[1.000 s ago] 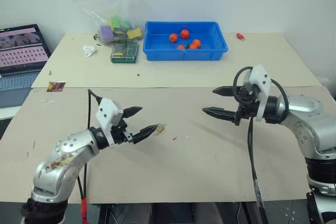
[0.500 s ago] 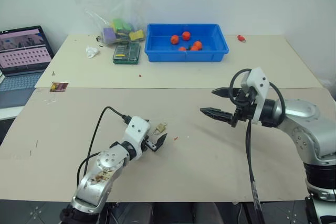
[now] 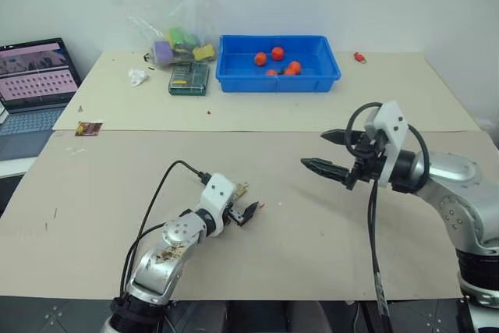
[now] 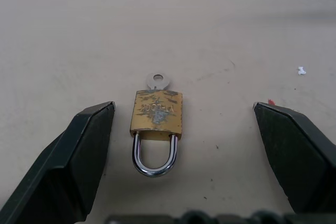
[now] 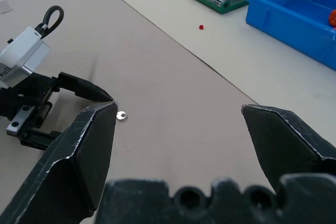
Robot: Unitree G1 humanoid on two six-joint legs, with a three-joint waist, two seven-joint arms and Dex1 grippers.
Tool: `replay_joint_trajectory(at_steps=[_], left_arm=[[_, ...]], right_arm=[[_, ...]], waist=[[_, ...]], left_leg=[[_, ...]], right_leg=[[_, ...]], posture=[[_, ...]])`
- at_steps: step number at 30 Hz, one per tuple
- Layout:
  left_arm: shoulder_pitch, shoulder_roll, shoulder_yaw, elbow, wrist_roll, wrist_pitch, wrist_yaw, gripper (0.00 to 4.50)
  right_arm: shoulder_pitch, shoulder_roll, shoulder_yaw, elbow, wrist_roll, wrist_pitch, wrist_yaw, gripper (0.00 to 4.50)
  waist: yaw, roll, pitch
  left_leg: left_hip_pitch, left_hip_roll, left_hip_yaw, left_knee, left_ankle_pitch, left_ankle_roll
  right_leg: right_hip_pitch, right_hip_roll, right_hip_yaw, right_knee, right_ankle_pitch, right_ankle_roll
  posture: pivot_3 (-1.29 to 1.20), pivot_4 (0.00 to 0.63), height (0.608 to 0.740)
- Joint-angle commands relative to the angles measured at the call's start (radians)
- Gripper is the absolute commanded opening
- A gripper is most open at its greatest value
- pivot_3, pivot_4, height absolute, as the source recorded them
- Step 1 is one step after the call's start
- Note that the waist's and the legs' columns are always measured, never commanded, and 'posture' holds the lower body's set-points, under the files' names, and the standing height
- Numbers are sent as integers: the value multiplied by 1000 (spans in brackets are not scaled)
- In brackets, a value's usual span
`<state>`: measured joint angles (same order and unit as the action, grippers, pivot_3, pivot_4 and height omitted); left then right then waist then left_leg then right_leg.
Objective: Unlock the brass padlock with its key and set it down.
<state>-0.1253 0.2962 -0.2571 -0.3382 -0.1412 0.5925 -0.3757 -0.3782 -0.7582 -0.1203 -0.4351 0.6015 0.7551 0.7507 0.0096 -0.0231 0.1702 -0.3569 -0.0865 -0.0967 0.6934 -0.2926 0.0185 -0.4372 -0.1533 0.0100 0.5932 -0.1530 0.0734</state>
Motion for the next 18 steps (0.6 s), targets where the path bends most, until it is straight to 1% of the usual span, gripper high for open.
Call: replay_joint_trajectory(at_steps=[1,2,3,4,6,11,12,15,18], left_arm=[[-15,-14,2,8,-27,23,-29,4500],[-16,-14,3,10,-28,26,-32,3992],[-16,-13,4,9,-29,28,-35,3744],[-17,-10,3,7,-29,32,-40,3381],[-17,-7,4,2,-31,39,-47,2810],[-21,-2,17,1,-19,45,-41,1001],[-23,-2,24,3,-12,39,-33,849],[-30,19,28,5,18,-19,-33,855],[-44,95,10,20,140,-213,-17,855]], right_arm=[[10,8,-43,-50,20,-6,-26,4433],[13,8,-45,-52,20,-8,-28,4500],[16,9,-45,-55,22,-8,-32,4500],[21,9,-48,-58,22,-10,-34,4500],[29,8,-50,-62,23,-12,-39,4500],[35,10,-48,-66,24,-17,-46,4500],[33,12,-46,-63,24,-18,-46,4500],[23,15,-37,-53,28,-17,-39,4500],[5,17,-29,-33,50,4,-18,4500]], waist=[[0,0,0],[1,0,0],[1,0,0],[1,0,0],[1,0,0],[1,0,0],[0,0,0],[0,0,0],[-2,0,0]], left_leg=[[0,0,0,0,0,0],[0,0,0,0,0,0],[0,0,0,0,0,0],[0,0,0,0,0,0],[0,0,0,0,0,0],[0,0,0,0,0,0],[0,0,0,0,0,0],[0,0,0,0,0,0],[0,0,1,0,0,0]], right_leg=[[0,0,0,0,0,0],[0,0,0,0,0,0],[0,0,0,0,0,0],[0,0,0,0,0,0],[0,0,0,0,0,1],[0,0,0,0,-2,3],[0,0,0,0,-2,3],[0,0,0,0,-2,3],[0,0,0,0,-2,3]], posture=[[0,150,740],[0,150,740],[0,150,740],[0,150,740],[0,150,740],[0,150,740],[0,150,740],[0,150,740],[0,150,740]])
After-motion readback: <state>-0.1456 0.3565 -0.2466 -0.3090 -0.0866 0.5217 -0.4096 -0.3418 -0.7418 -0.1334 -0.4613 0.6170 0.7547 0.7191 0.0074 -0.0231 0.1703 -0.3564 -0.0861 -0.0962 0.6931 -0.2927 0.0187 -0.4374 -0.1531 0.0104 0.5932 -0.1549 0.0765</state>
